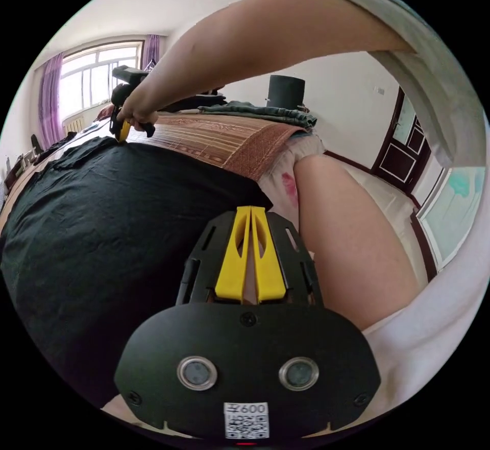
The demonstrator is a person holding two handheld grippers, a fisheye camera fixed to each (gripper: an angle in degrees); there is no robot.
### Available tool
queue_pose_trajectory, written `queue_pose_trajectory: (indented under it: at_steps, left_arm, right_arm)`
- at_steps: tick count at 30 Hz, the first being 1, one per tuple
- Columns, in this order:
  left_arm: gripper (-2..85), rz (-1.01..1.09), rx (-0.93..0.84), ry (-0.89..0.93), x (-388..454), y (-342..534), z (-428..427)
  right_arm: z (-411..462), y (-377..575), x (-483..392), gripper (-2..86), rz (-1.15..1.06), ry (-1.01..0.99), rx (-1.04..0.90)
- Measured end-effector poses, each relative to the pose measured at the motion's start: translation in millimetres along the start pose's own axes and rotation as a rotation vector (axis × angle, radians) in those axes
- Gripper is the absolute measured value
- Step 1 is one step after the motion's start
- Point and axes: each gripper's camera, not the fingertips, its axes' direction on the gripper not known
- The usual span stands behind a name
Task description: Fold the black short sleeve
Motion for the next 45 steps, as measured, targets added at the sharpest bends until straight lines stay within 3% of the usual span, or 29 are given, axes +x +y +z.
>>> queue_pose_trajectory:
  at_steps: [7, 9, 10, 12, 16, 19, 21, 25, 28, 32, 41, 44, 45]
  left_arm:
    - [0.7, 0.044, 0.023, -0.001, 16.2, -10.8, -19.2]
    - [0.7, 0.023, 0.088, 0.088, 14.9, -18.1, -44.4]
    - [0.7, 0.001, 0.107, 0.121, 13.5, -21.8, -55.5]
    - [0.7, -0.022, 0.317, 0.153, 16.7, -28.2, -123.4]
    - [0.8, -0.092, 0.419, -0.043, -13.9, -30.6, -210.9]
    - [0.7, -0.195, 0.278, -0.305, -79.7, -43.0, -260.8]
    - [0.7, -0.297, 0.092, -0.459, -151.3, -58.2, -284.0]
    - [0.7, -0.470, -0.172, -0.478, -266.2, -59.6, -294.0]
    - [0.7, -0.561, -0.414, -0.530, -329.3, -32.5, -274.8]
    - [0.7, -0.539, -0.354, -0.477, -322.5, -31.3, -275.0]
    - [0.7, -0.229, -0.508, -0.864, -218.7, -45.9, -211.6]
    - [0.7, -0.182, -0.537, -0.876, -180.6, -48.8, -217.3]
    - [0.7, -0.166, -0.457, -0.864, -153.3, -50.4, -230.7]
  right_arm:
    - [-26.5, 38.0, 10.9, -0.9, 0.056, -0.036, 0.030]
    - [-50.2, 56.6, 12.6, -0.9, 0.085, -0.032, 0.055]
    - [-75.9, 77.7, 9.2, -0.9, 0.076, -0.058, 0.172]
    - [-109.2, 109.4, 5.7, -0.9, 0.080, -0.153, 0.280]
    - [-127.1, 163.4, -13.7, -0.9, -0.049, -0.486, 0.043]
    - [-127.1, 204.4, -30.9, -0.9, -0.093, -0.536, -0.035]
    - [-124.3, 227.3, -41.5, -0.9, -0.092, -0.536, -0.081]
    - [-139.1, 289.5, -69.9, -0.8, -0.125, -0.565, -0.077]
    - [-158.8, 339.6, -81.8, -0.9, -0.160, -0.478, -0.045]
    - [-191.8, 405.2, -64.9, -0.9, -0.128, -0.388, -0.043]
    - [-239.8, 528.5, -27.9, -0.9, 0.016, -0.264, -0.049]
    - [-256.2, 552.5, -45.8, -0.9, 0.001, -0.239, 0.020]
    - [-258.8, 555.2, -51.5, -0.9, -0.009, -0.240, 0.038]
